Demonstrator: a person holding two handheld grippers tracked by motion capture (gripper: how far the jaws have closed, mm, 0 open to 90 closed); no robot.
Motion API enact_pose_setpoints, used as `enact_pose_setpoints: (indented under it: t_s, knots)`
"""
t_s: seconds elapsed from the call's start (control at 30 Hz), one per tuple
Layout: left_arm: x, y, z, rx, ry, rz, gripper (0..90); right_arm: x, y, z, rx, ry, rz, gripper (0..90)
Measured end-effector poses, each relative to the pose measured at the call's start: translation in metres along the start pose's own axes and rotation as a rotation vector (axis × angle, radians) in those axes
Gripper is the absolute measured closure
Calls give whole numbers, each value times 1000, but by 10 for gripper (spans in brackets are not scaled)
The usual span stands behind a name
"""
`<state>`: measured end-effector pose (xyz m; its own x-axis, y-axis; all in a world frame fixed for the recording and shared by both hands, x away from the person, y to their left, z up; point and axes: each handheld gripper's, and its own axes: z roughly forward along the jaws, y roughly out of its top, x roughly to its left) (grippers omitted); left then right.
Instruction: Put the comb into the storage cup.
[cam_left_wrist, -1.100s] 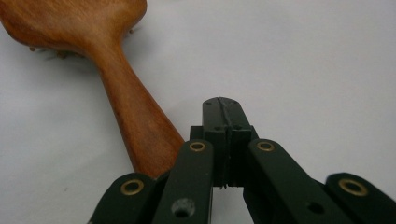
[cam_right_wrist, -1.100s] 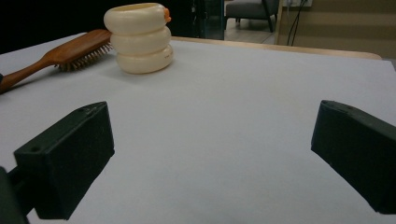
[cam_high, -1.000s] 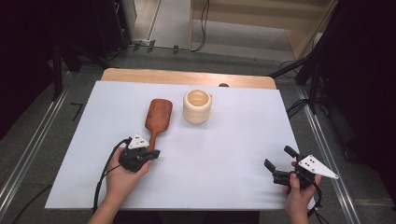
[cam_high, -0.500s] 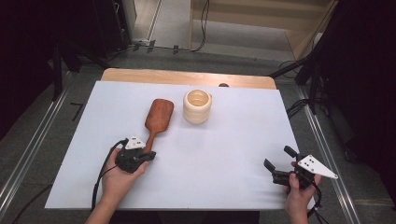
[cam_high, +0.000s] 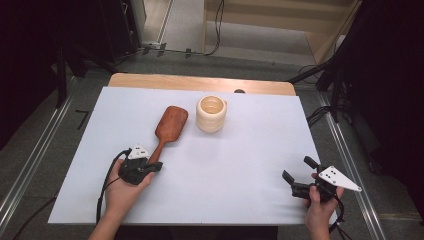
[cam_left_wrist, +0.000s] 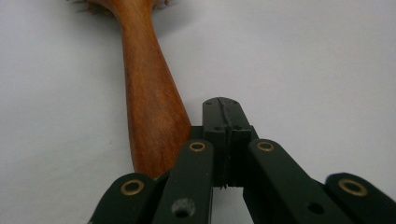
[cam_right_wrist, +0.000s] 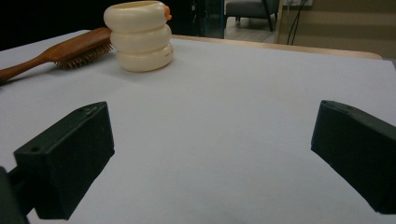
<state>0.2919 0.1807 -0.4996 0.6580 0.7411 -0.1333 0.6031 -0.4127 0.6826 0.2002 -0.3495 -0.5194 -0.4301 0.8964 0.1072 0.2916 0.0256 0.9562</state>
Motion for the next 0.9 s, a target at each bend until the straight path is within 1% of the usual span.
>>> enact_pose_setpoints:
  t_s: [0.13,0.43,0.57,0.67,0.73,0.77,0.8,0.83,0.87,0.9]
  knots:
    - [2,0,-1,2,2,-1,900,0,0,0,-1,0,3,0]
    - [12,-3,-6,5,22,-14,900,0,0,0,-1,1,4,0]
    - [16,-4,-8,7,22,-26,900,0,0,0,0,0,2,0]
    - [19,-4,-11,7,-8,-47,900,0,0,0,0,0,2,0]
    - [21,-3,-13,15,-42,-66,898,0,0,0,1,0,2,0]
    - [21,-2,-14,5,-51,-71,833,0,0,0,1,-1,1,0]
    - [21,-1,-15,-4,-50,-75,833,0,0,0,1,-1,1,0]
    - [21,0,-17,-10,-57,-76,814,0,0,0,1,-1,1,0]
    - [21,2,-18,-13,-68,-81,736,0,0,0,-1,1,2,0]
    - [21,4,-19,-13,-68,-84,736,0,0,0,-1,1,2,0]
